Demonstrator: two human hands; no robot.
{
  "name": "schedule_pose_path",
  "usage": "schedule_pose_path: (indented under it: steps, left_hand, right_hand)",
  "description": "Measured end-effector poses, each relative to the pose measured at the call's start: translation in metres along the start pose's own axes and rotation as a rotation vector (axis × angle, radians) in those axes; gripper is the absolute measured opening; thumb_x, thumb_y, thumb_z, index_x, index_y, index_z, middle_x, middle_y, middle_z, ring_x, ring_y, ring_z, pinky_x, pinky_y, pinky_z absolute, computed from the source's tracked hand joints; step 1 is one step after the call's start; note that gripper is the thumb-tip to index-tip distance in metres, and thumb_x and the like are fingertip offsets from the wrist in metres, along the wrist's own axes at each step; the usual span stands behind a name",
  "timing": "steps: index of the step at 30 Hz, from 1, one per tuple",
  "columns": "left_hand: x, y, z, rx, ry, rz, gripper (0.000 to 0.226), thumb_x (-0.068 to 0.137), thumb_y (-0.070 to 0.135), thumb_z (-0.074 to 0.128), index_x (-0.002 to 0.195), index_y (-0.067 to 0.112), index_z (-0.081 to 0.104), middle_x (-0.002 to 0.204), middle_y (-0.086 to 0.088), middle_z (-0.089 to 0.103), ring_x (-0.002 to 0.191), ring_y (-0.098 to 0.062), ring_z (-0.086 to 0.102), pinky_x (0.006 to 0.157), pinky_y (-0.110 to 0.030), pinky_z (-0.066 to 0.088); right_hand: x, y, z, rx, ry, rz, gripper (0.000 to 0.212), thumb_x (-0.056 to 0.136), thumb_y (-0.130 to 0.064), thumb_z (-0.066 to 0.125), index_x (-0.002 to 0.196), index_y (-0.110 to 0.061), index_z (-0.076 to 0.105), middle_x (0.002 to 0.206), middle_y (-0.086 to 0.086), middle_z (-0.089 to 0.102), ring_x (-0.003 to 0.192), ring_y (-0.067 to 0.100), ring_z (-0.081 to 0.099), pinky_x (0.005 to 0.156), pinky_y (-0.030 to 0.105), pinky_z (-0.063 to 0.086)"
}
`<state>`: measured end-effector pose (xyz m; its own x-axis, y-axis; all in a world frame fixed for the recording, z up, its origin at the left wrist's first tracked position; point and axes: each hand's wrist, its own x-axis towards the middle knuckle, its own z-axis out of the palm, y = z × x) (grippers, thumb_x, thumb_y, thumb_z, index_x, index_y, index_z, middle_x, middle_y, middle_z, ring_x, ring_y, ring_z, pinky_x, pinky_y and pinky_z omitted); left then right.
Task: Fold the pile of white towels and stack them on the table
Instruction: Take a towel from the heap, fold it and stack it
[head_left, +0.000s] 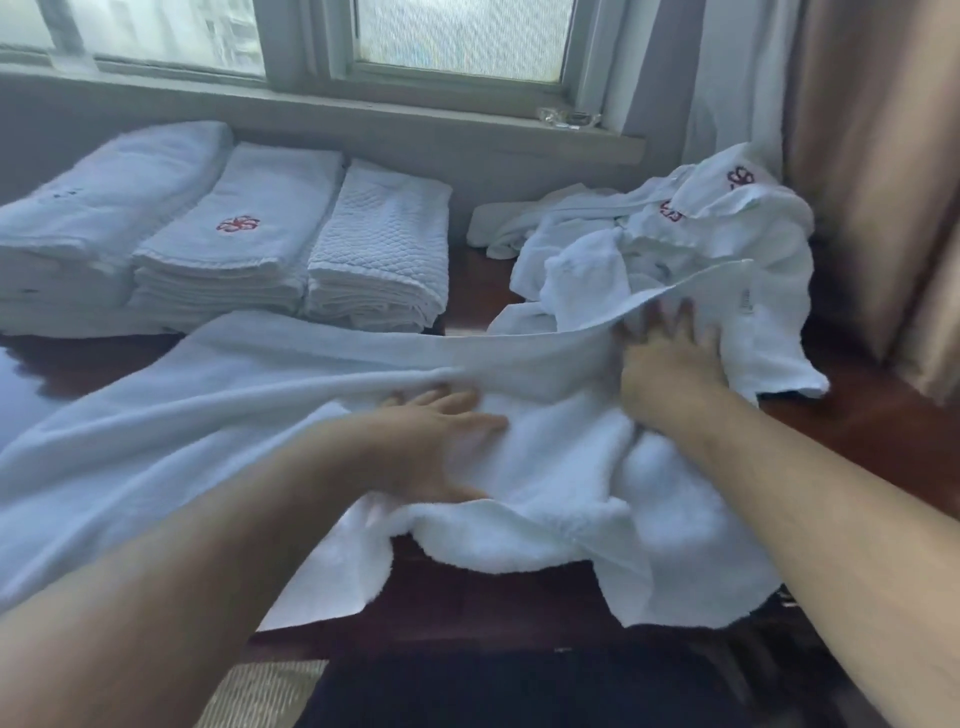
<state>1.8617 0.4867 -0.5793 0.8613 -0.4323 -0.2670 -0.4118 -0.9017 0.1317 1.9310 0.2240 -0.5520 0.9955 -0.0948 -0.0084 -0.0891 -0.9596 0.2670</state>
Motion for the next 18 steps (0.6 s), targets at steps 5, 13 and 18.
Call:
schedule_pose_path:
  steps: [5,13,18]
  left_hand:
    - [0.016,0.016,-0.004,-0.115,0.145,-0.214,0.067,0.092,0.074,0.037,0.151,0.044,0.027,0.164,0.009,0.018,0.15,-0.021,0.018,0.115,-0.064,0.025]
    - [0.033,0.039,0.021,-0.123,0.242,-0.094,0.081,0.09,0.078,0.025,0.159,0.034,0.016,0.169,0.0,0.003,0.155,-0.022,-0.003,0.123,-0.052,-0.002]
    - [0.0,0.026,0.027,-0.06,0.185,0.13,0.103,0.069,0.097,0.022,0.158,0.047,0.006,0.167,0.017,-0.006,0.153,-0.007,-0.012,0.124,-0.038,-0.01]
  right_hand:
    - [-0.017,-0.008,0.01,0.324,0.086,0.147,0.044,0.095,-0.025,0.044,0.135,-0.009,0.054,0.14,0.02,0.05,0.128,0.04,0.045,0.1,0.045,0.041]
    - [-0.06,0.017,0.046,0.396,-0.099,-0.165,0.091,0.083,-0.078,-0.008,0.158,-0.035,0.017,0.167,0.01,0.009,0.152,0.034,0.01,0.121,0.053,0.015]
    - [-0.031,0.048,0.044,0.315,-0.047,0.172,0.046,0.104,-0.04,0.034,0.137,-0.015,0.053,0.145,0.015,0.051,0.131,0.037,0.047,0.105,0.046,0.039]
